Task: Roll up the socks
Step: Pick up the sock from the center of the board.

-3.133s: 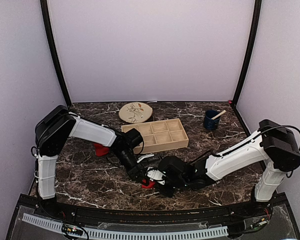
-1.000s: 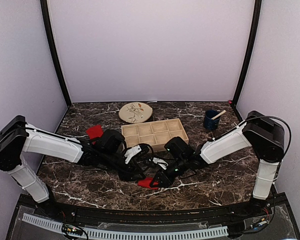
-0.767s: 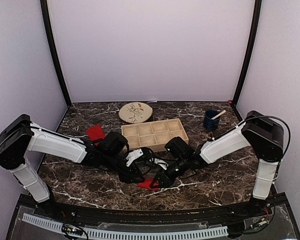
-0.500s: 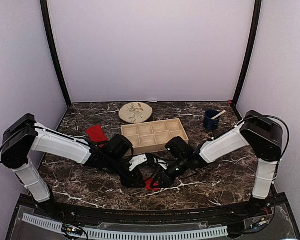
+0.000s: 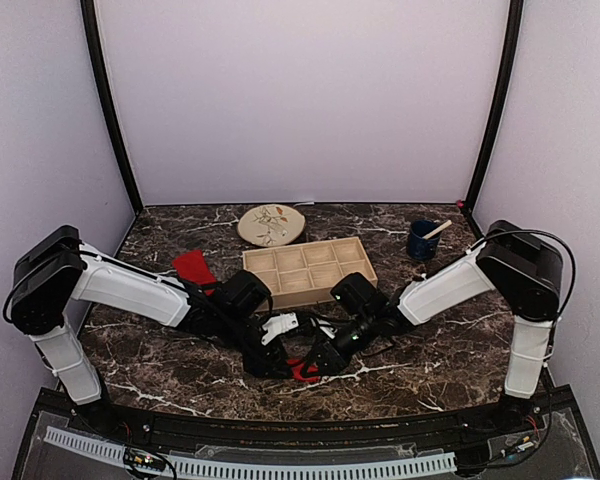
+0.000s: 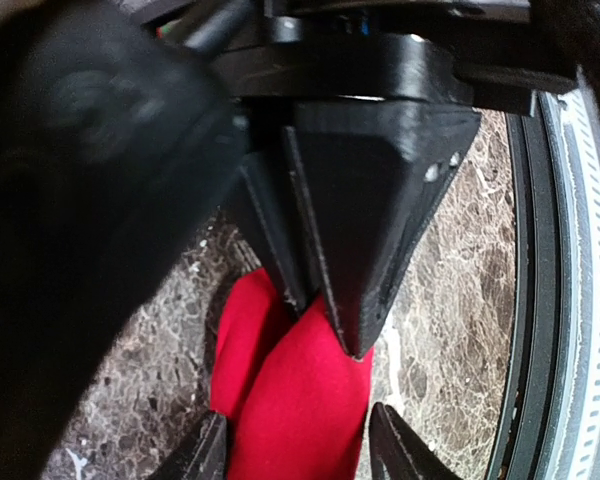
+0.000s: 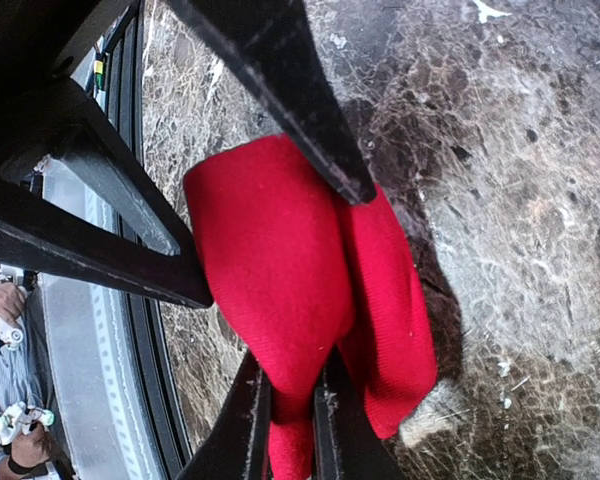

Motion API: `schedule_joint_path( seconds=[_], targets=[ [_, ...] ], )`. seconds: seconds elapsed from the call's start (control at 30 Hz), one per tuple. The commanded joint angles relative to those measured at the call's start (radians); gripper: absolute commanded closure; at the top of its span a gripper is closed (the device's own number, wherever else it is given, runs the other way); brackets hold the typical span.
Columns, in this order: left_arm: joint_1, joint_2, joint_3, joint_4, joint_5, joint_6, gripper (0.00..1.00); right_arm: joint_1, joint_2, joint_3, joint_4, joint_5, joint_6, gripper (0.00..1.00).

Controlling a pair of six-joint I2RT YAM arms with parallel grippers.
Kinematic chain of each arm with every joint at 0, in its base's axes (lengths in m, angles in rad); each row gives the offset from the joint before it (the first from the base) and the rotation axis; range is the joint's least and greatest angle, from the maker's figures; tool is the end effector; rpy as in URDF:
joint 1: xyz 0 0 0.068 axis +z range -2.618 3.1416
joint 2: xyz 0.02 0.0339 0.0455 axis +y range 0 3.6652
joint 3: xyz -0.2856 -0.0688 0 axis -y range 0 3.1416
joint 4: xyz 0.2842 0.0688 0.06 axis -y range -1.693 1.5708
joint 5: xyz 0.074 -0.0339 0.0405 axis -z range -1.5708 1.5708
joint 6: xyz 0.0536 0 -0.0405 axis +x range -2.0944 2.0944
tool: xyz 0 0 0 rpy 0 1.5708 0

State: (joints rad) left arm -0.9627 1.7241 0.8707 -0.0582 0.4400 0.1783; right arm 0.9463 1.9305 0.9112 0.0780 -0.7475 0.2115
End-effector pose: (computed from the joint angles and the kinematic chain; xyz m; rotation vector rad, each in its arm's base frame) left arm 0.1930 -0.3173 0.1242 1.5494 2.0515 -0.8648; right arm 0.1969 0.3355 0.0786 -1.2885 2.3904 1.3641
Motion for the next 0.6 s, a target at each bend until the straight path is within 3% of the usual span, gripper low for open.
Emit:
schedule_joint_path(
  seconds=[0.0, 0.57],
  targets=[
    [-0.013, 0.024, 0.021, -0.047, 0.019, 0.017, 0.50, -0.001, 0.069, -0.023, -0.163, 0.042, -0.013, 1.00],
    [-0.021, 0.075, 0.035, -0.054, 0.060, 0.023, 0.54, -0.004, 0.088, -0.002, -0.189, 0.022, -0.026, 1.00]
  ],
)
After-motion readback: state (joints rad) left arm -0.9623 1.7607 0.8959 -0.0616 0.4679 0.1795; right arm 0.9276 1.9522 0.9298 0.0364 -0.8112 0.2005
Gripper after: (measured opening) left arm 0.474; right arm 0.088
